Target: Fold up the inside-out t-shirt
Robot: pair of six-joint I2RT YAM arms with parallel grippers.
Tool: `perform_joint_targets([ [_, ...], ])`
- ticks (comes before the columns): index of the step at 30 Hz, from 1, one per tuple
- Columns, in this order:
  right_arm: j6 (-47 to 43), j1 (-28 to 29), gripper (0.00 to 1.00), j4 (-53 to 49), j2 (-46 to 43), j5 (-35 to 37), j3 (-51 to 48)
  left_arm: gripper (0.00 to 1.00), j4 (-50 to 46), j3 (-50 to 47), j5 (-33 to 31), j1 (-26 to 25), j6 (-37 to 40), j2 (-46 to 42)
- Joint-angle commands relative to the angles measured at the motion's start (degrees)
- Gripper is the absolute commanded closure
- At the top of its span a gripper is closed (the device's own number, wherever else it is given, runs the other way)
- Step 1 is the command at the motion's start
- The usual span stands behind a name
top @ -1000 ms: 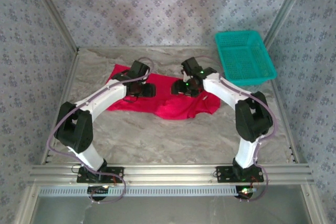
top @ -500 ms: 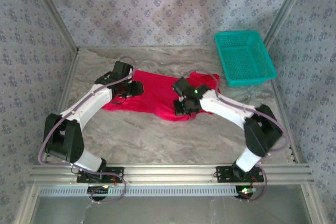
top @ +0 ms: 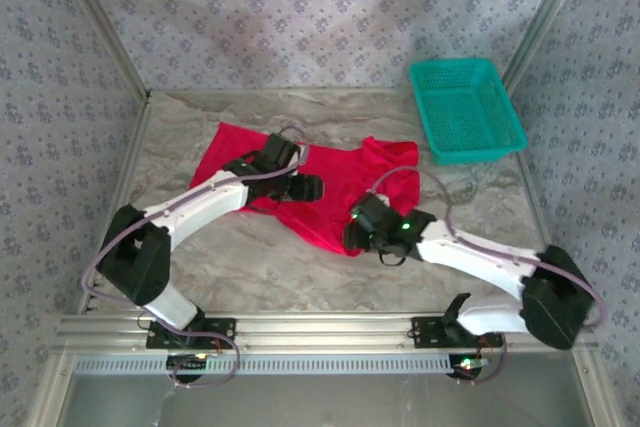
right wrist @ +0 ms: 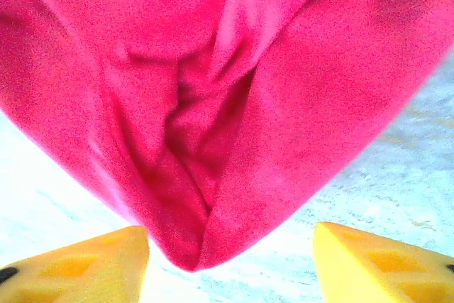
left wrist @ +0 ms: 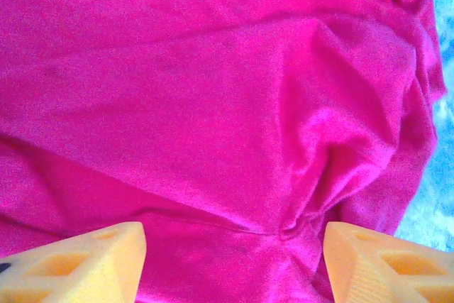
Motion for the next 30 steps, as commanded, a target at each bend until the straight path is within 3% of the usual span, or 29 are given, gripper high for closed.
perform_joint_targets([
  [1,3.99,-7.37,0.5,-2.99,-4.96,0.77,-3.07,0.31,2.03,2.54,2.9,-3.54,5.87,2.41],
  [4,3.11,-12.47,0.62,-1.5,-8.11,-1.81,-4.84,0.3,0.18,6.06,3.49,-5.21,8.51,7.09],
  [10,-0.96,-17.61,0.61,-1.12,-7.42,-5.7,-3.23,0.3,-3.61,12.69,2.83,-7.34,10.32,16.45],
  [14,-1.88,-18.58,0.6,0.97,-5.25,-7.25,-2.52,0.45,-6.33,14.51,3.18,-7.83,11.58,21.36],
  [20,-2.24,-18.09,0.57,6.2,3.89,-10.37,0.67,0.74,-7.28,13.79,2.41,-8.06,12.17,21.97],
  [22,-2.15,-17.12,0.55,7.78,8.61,-10.73,2.17,0.95,-8.08,14.23,1.8,-7.96,12.49,21.32],
  [23,-2.03,-16.67,0.54,8.56,11.17,-10.83,3.07,1.0,-8.55,14.4,1.08,-7.89,12.38,20.65],
  [25,-1.8,-16.18,0.55,10.23,15.65,-11.75,4.61,1.0,-8.87,14.6,0.48,-7.44,11.78,18.82],
  [26,-1.52,-15.85,0.59,10.76,17.76,-11.75,5.36,1.0,-8.9,14.56,0.25,-7.02,10.96,17.48],
  [30,-1.19,-15.62,1.0,10.37,19.82,-9.89,5.53,1.0,-6.4,12.28,0.14,-3.9,6.55,9.74],
])
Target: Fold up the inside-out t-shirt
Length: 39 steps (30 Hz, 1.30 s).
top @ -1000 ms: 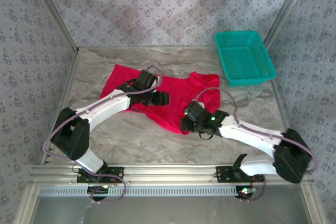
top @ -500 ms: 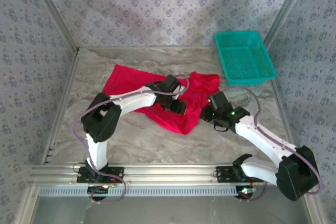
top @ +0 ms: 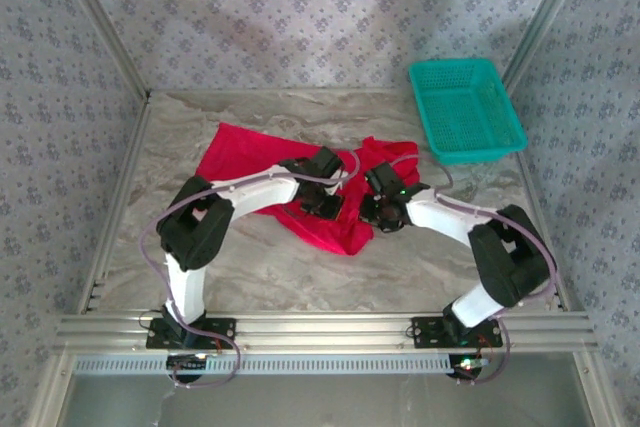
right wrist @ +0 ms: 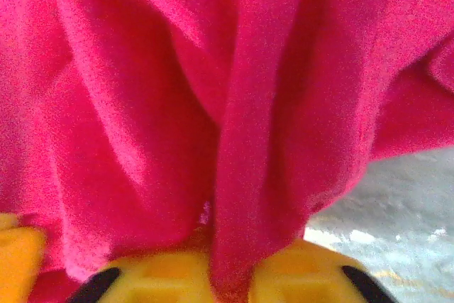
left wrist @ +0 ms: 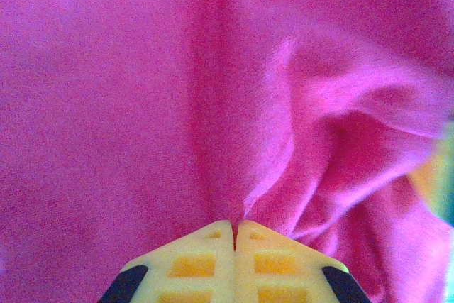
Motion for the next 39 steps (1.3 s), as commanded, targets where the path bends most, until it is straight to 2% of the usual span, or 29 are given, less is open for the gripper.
perform_joint_targets([
  [1,0.06,0.27,1.0,-0.49,-0.7,1.61,0.23,1.0,1.01,-1.48,-0.98,3.56,-4.29,-10.29],
  [7,-0.79,-0.17,1.0,-3.43,-6.22,4.34,-7.01,1.0,5.97,-9.47,-1.51,9.98,-8.65,-21.41],
  [11,-0.06,1.49,1.0,-3.71,-7.64,4.02,-9.4,1.0,10.44,-14.52,2.07,10.37,-10.54,-23.32],
  [14,-0.07,4.66,1.0,-6.83,-7.88,4.84,-6.73,1.0,14.58,-18.5,4.46,9.05,-12.74,-22.87],
  [15,-0.32,5.86,0.97,-9.08,-8.21,5.95,-4.97,1.0,15.36,-19.63,4.46,8.45,-13.33,-22.66],
  [17,-0.72,8.22,0.75,-12.92,-9.57,8.2,-1.66,1.0,16.23,-21.44,4.24,7.63,-14.05,-22.5],
  [18,-0.73,9.25,0.66,-14.85,-10.47,9.59,-0.02,1.0,16.68,-22.4,4.2,7.45,-14.48,-22.63],
  [19,-1.11,10.0,0.63,-15.94,-11.16,10.75,1.34,1.0,17.08,-23.05,4.12,7.34,-14.71,-22.97],
  [22,-2.25,12.28,0.63,-18.47,-12.02,11.95,4.91,1.0,17.41,-24.62,3.15,7.29,-15.17,-24.48],
  [25,-3.0,13.86,0.74,-16.54,-9.81,10.38,7.56,1.0,16.57,-24.4,1.95,7.29,-14.65,-25.36],
  [29,-4.54,15.23,0.81,-12.01,-2.89,8.67,11.93,1.0,15.45,-23.61,1.33,7.44,-14.03,-25.49],
  [33,-4.91,14.91,0.8,-7.6,4.25,5.29,15.58,1.0,14.77,-23.92,1.12,7.79,-13.89,-26.1],
  [35,-3.19,14.32,0.73,-5.45,6.84,3.62,16.43,1.0,14.64,-24.44,0.93,8.05,-13.85,-26.7],
  [39,3.18,13.25,0.66,0.81,9.69,2.0,15.08,1.0,14.71,-25.39,0.94,8.72,-13.85,-27.61],
])
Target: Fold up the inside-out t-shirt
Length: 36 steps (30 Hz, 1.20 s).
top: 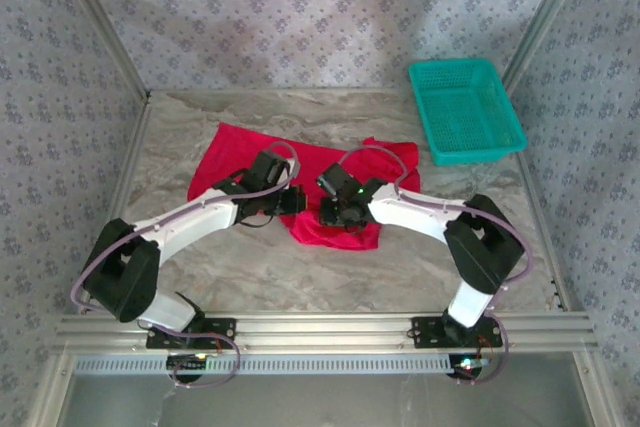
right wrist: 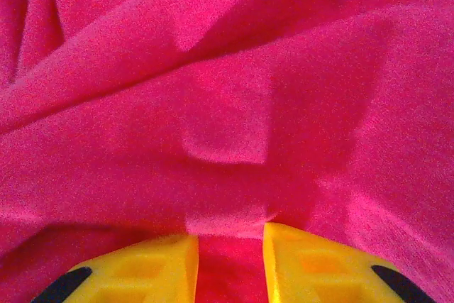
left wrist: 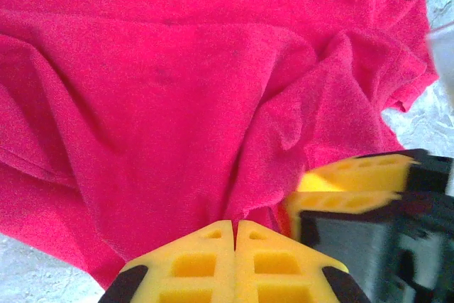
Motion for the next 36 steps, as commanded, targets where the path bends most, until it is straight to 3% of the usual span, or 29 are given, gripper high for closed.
perform_joint_targets([
  [1,5.86,-0.91,0.64,6.38,1.76,-1.86,0.11,1.0,-0.24,-0.75,-0.56,0.73,0.29,-2.43],
  [5,9.08,-0.91,0.56,8.84,4.11,0.17,0.47,1.0,-0.2,-1.24,-0.46,0.9,0.21,-2.88],
  [8,10.02,-1.29,0.59,9.31,6.44,1.4,1.7,1.0,0.06,-1.51,-0.16,0.85,0.14,-2.74],
  [11,10.86,-2.11,0.87,9.29,7.59,1.03,2.21,1.0,0.06,-1.69,0.11,1.38,0.03,-2.76],
  [13,9.9,-2.38,1.0,7.65,5.72,1.13,2.25,1.0,0.24,-1.77,0.55,2.11,-0.06,-2.85],
  [18,2.95,-3.22,1.0,-2.74,-4.02,1.17,4.54,1.0,2.28,-0.72,3.22,5.85,-0.23,-1.85],
  [25,-2.72,-5.82,1.0,-15.74,-15.9,-6.97,8.11,1.0,4.43,5.32,7.27,7.53,-0.22,3.43],
  [31,-3.91,-11.21,1.0,-15.18,-21.65,-10.05,7.05,1.0,8.63,6.23,8.64,5.56,-2.25,8.07],
  [36,-7.55,-19.85,1.0,-10.13,-17.19,-10.02,1.41,1.0,9.42,5.42,7.33,4.36,-2.23,11.53],
])
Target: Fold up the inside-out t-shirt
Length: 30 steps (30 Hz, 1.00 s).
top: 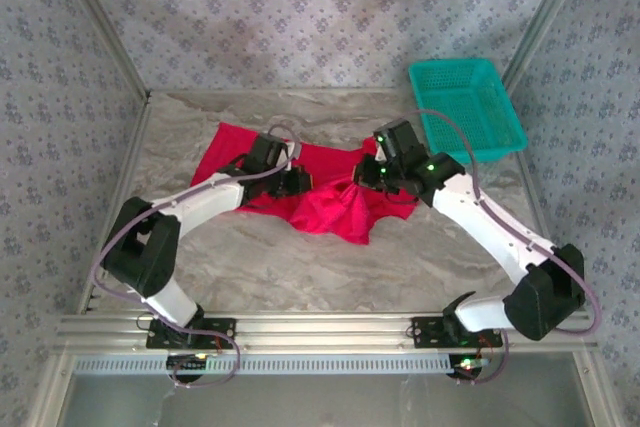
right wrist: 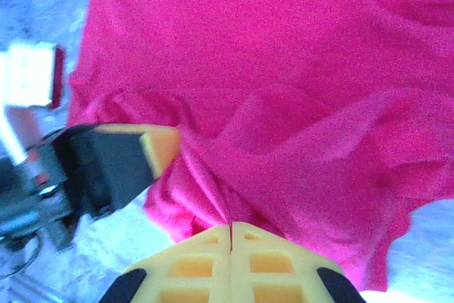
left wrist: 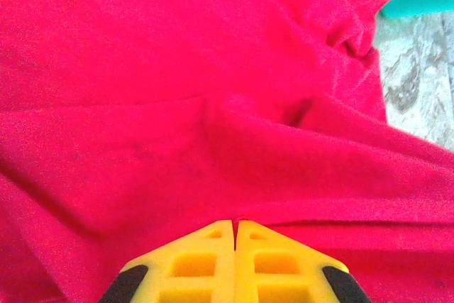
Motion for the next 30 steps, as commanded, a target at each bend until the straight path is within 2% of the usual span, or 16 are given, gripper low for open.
perform_joint_targets([
  [1,-4.19,-5.58,1.0,1.4,5.08,0.01,-3.26,1.0,0.98,-0.44,-0.89,-0.2,-0.44,1.66],
  [5,-6.17,-10.73,1.0,4.52,10.68,1.25,-3.9,1.0,0.95,-2.03,-2.87,-0.17,-0.01,2.47],
  [10,-6.08,-10.21,1.0,4.92,15.15,-0.85,-1.0,1.0,-0.77,-1.29,-3.22,-0.91,1.1,2.12],
  [11,-6.08,-9.63,1.0,4.97,15.09,-1.76,-0.64,0.9,-1.73,-0.65,-3.79,-1.45,2.04,1.47],
  [13,-5.7,-8.26,1.0,5.7,13.83,-2.95,-0.97,0.57,-3.51,0.44,-6.65,-3.27,4.87,-0.77],
  [14,-5.49,-7.67,1.0,6.25,13.01,-3.34,-1.4,0.47,-4.06,0.77,-7.95,-4.17,6.35,-1.89],
  [15,-5.29,-7.14,1.0,6.63,12.14,-3.71,-1.82,0.4,-4.24,0.91,-9.09,-5.2,8.29,-3.27],
  [17,-5.29,-6.55,1.0,6.71,11.09,-4.14,-2.26,0.33,-3.82,0.63,-10.68,-7.04,10.95,-5.48],
  [22,-5.29,-5.81,1.0,6.44,9.58,-4.67,-2.53,0.3,-3.15,1.61,-10.19,-9.53,11.52,-5.9],
  [26,-5.29,-5.53,1.0,6.43,8.95,-4.77,-2.23,0.36,-3.58,3.63,-8.76,-10.07,10.92,-1.3],
  [30,-5.29,-5.03,1.0,5.9,8.36,-4.79,-1.57,0.36,-4.11,6.03,-9.11,-10.19,10.47,3.7],
])
